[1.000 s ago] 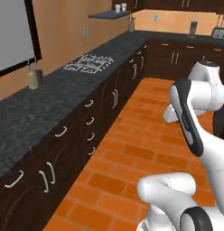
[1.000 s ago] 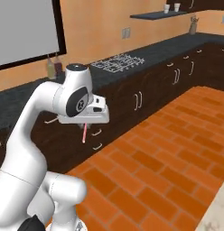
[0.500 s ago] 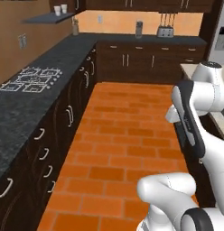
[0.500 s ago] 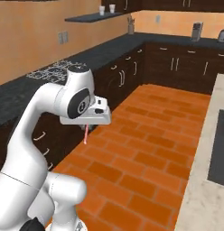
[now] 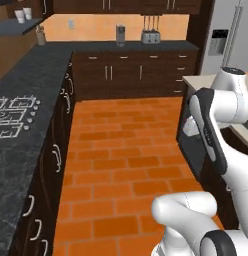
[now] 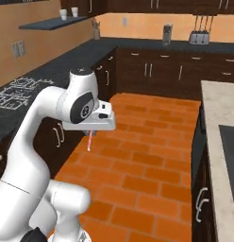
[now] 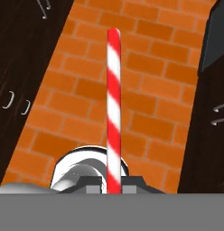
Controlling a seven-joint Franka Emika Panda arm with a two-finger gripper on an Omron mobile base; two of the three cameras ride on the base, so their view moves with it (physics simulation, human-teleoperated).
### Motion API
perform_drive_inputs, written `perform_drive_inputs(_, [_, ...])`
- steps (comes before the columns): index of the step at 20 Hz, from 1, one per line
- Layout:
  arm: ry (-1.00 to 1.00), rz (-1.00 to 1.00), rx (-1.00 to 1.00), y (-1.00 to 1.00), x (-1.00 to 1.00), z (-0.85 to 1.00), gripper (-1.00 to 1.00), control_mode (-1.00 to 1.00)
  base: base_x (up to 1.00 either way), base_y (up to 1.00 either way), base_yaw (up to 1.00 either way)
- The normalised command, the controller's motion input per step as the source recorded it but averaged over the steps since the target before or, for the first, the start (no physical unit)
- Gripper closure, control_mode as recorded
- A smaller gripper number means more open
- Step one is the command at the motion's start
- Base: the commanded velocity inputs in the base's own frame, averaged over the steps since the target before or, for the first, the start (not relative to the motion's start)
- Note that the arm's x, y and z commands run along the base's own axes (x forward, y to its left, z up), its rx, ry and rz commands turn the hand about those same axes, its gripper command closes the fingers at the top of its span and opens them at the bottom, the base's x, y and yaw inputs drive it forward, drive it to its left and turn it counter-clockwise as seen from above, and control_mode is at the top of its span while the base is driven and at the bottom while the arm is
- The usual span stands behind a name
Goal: Take a straw from the drawer in front and place it inside the glass cup on the dining counter.
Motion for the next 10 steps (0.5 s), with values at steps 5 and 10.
perform_drive_inputs(5, [0.0,0.0,0.0,0.0,0.0,0.0,1.0,1.0,1.0,0.03,-0.3])
perform_drive_inputs(10, [0.0,0.0,0.0,0.0,0.0,0.0,1.0,1.0,1.0,0.2,-0.26])
